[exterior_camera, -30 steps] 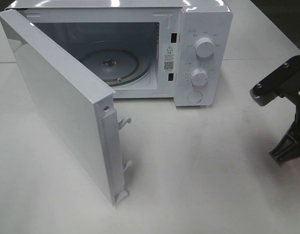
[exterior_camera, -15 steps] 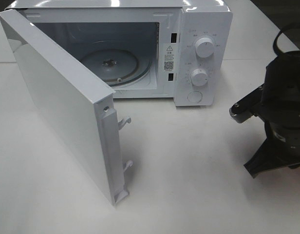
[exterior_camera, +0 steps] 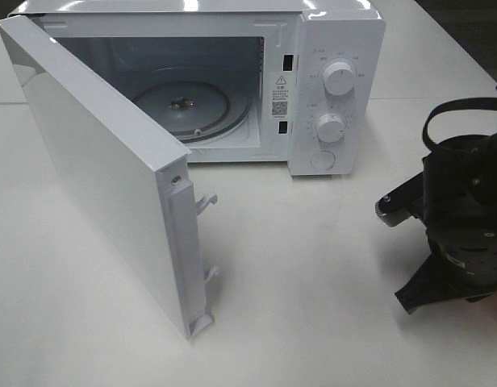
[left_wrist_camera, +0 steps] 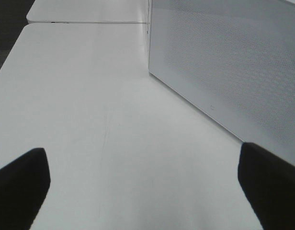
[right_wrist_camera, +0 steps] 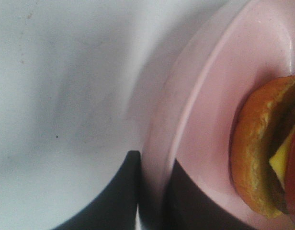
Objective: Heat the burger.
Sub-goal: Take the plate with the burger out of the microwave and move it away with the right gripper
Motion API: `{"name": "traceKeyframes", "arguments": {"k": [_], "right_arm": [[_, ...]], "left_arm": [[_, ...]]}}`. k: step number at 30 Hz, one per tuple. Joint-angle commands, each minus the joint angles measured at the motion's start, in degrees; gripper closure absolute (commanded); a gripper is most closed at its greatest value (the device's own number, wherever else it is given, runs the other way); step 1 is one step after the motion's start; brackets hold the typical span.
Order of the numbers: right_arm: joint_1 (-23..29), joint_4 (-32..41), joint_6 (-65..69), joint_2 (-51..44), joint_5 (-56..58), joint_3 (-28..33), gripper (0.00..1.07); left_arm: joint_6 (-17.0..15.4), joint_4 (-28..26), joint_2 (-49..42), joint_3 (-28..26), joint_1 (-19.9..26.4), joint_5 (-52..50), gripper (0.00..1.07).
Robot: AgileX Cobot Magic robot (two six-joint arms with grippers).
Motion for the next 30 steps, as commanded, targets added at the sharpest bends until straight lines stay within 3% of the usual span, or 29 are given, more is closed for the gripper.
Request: {"name": "traceKeyframes", "arguments": {"k": [1,17,19,24,26,30], "right_arm": [[-0.1,-2.8,1.1,1.6,2.7,0.3,1.02],[-0.1,-4.6,11.9,6.8,-0.4,0.5,0.97],[-0.1,-3.4,11.9,6.7,-0.4,0.5,0.85],[-0.1,-2.3,11.0,5.6,-0.3,0.5,0.72],[-0.1,-0.9,9.1,2.4,-0.3,0.5,0.6],[-0.1,1.5,5.4,-1.0,-0.2,0.5,0.57]], "left_arm": [[-0.3,-0.4,-1.3,0.2,0.0,-0.5,0.07],[-0.3,-0.4,-1.3,0.2,0.0,-0.5,0.07],[-0.3,-0.4,-1.3,0.2,0.0,-0.5,0.07],[-0.3,-0.4,-1.3,0.2,0.0,-0.5,0.07],[-0.3,-0.4,-1.3,0.2,0.0,-0.5,0.07],[-0.3,-0.4,-1.3,0.2,0.0,-0.5,0.07]]}}
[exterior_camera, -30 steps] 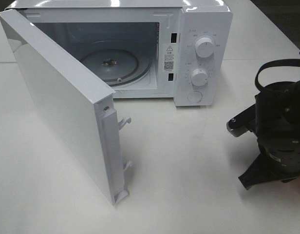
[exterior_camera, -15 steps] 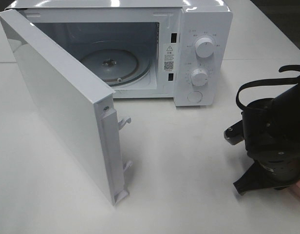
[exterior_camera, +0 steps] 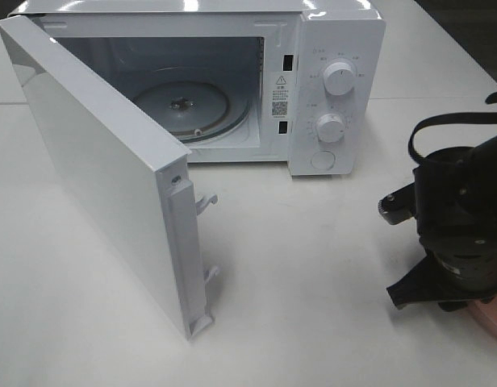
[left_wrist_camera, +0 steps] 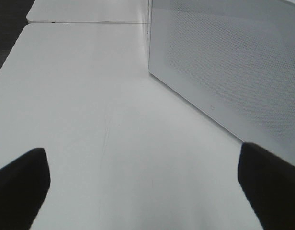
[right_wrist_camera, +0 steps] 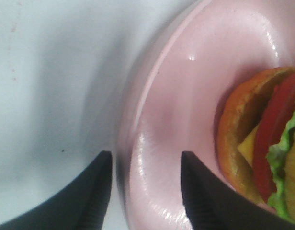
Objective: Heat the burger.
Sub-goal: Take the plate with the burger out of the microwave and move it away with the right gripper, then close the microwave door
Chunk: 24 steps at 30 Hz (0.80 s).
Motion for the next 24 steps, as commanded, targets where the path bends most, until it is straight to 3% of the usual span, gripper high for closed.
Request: {"name": "traceKeyframes", "arguments": {"k": [1,12,20,24], "right_arm": [[-0.1,4.1,-6.5,-5.6,1.3,0.3,0.57],[-0.1,18.8,-24.6,-18.9,1.0,0.3,0.56],[-0.1,35.1,-45.8,-30.4,1.6,-0.2,0.41],[-0.1,39.1,-49.8,-34.0,2.5,-0.2,0.38]], "left_arm": [[-0.3,-0.4,-1.3,0.2,0.0,-0.5,0.07],[-0.3,-0.4,-1.3,0.2,0.0,-0.5,0.07],[-0.3,-0.4,-1.3,0.2,0.0,-0.5,0.07],[-0.3,-0.4,-1.3,0.2,0.0,-0.5,0.07]]}}
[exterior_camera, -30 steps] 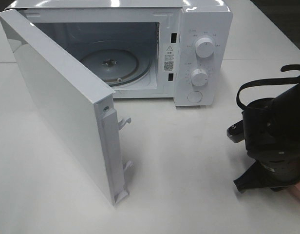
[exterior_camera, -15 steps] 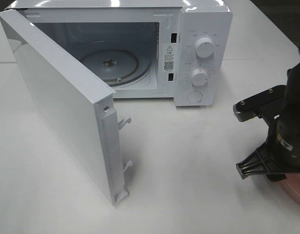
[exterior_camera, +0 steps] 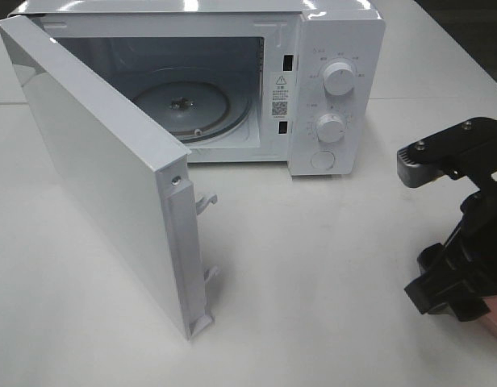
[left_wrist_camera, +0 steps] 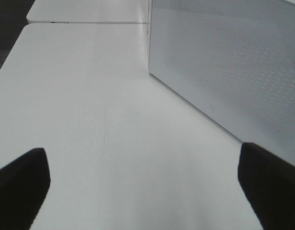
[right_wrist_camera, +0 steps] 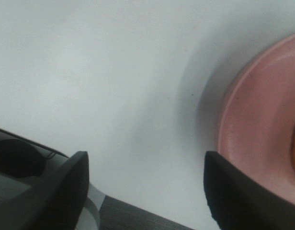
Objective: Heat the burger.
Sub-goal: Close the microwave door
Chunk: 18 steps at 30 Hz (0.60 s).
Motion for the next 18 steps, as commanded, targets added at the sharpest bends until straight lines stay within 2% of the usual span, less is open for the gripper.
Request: {"name": "traceKeyframes", "arguments": {"k": [1,18], "right_arm": [[-0.1,5.1,-5.5,-4.2,2.1,-0.2,0.37],[-0.1,5.2,-6.0,-22.7,15.4,-0.2,0.36]], "left_arm": [[-0.3,-0.4,-1.3,0.2,0.0,-0.5,0.07],[-0.3,-0.4,-1.3,0.2,0.0,-0.5,0.07]]}}
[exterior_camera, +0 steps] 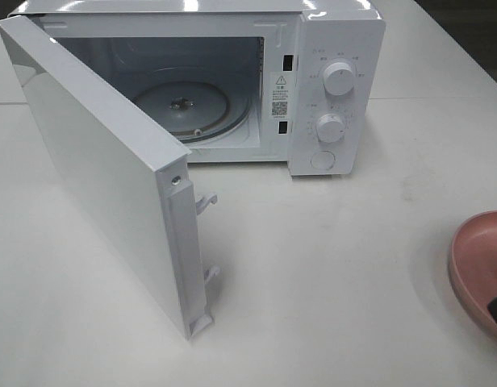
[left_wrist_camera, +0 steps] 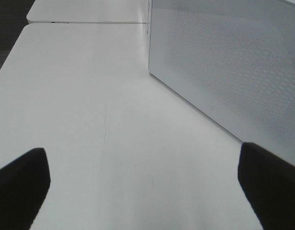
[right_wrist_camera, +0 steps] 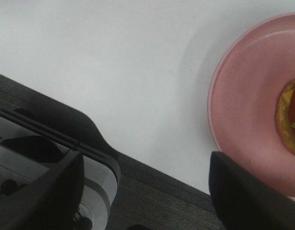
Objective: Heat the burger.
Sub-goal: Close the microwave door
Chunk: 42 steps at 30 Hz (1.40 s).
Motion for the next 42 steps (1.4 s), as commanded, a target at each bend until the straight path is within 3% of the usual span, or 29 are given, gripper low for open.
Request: {"name": "traceKeyframes", "arguments": {"k": [1,9,11,14,16,22,27,42], "right_arm": [[-0.1,0.0,-0.7,-2.3,2.2,-0.2,0.36],[-0.3,-0.8,-4.1,-11.2,3.7,-0.1,0.36],[-5.2,-0.3,-6.6,-14.9,3.8,-0.1,0.36],[-6.8,-0.3,-7.2,-15.8,3.8,-0.1,0.36],[-11.4,-0.3,-8.7,-19.4,3.8,0.0,0.36],[-13.7,0.7,-8.7,-23.0,3.3,2.3,0.35],[-19.2,3.2,-8.9,-32.1,1.1,7.0,0.3],[-26.5,3.9,-8.4,-45.8,1.1,7.0,0.31]], "left_arm": [[-0.3,-0.4,-1.3,0.2,0.0,-0.5,0.07],[-0.3,-0.4,-1.3,0.2,0.0,-0.5,0.07],[-0.3,-0.4,-1.3,0.2,0.0,-0.5,0.07],[-0.3,-0.4,-1.3,0.2,0.0,-0.5,0.07],[-0.3,-0.4,-1.3,0.2,0.0,-0.5,0.07],[-0.3,-0.4,-1.3,0.2,0.0,-0.5,0.07],[-0.3,-0.4,-1.3,0.2,0.0,-0.5,0.07],[-0.3,-0.4,-1.3,0.2,0.0,-0.5,0.07]]}}
